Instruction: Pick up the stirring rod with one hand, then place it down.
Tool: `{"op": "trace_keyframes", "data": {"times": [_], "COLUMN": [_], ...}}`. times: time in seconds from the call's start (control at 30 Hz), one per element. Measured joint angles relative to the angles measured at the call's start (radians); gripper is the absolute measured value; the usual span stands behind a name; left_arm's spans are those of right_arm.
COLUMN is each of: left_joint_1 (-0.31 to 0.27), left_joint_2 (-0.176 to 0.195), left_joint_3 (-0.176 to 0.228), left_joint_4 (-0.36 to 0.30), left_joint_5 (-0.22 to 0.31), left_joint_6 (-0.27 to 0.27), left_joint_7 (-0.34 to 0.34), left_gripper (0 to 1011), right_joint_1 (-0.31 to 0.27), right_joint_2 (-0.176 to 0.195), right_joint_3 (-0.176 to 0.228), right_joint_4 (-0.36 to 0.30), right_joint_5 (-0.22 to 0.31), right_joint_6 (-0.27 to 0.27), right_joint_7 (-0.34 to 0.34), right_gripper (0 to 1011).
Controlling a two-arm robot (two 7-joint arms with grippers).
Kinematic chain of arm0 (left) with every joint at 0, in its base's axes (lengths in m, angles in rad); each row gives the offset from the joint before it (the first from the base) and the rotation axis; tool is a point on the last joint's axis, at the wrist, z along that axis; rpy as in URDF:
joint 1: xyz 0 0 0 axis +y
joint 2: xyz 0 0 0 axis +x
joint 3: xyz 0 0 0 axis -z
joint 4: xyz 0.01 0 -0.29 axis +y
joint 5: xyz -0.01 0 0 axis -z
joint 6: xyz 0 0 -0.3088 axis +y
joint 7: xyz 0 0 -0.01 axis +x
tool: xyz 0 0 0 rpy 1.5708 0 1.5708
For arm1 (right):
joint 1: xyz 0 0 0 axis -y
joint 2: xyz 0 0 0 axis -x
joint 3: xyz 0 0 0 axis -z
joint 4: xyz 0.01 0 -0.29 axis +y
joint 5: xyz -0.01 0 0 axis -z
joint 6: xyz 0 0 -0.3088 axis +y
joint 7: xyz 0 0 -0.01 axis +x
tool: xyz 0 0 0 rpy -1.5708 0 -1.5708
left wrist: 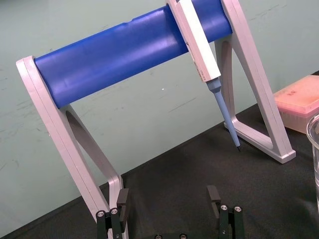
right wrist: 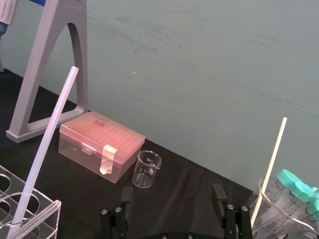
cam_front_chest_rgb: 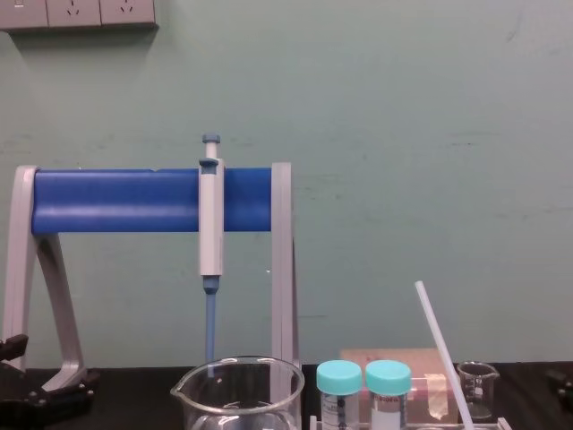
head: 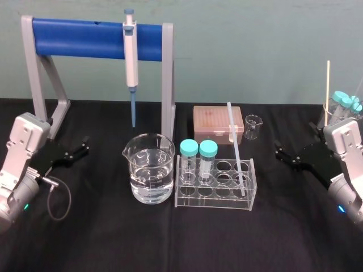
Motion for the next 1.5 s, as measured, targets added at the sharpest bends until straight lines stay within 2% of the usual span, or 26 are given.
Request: {"op": "trace_keyframes", "data": {"times": [1.5], "left_joint_1": [0.000], "left_joint_2": [0.000], "left_joint_3": [0.000], "left_joint_4": [0.000], "left_joint_5": [0.000], "left_joint_6": [0.000], "left_joint_7": [0.000], "left_gripper": [1000], "right_joint_1": [0.000], "right_joint_2": [0.000], "right_joint_3": [0.000], "right_joint_4": [0.000], "right_joint_5": [0.000], "right_joint_6": [0.000], "right_joint_7": [0.000], "right_gripper": [1000]}}
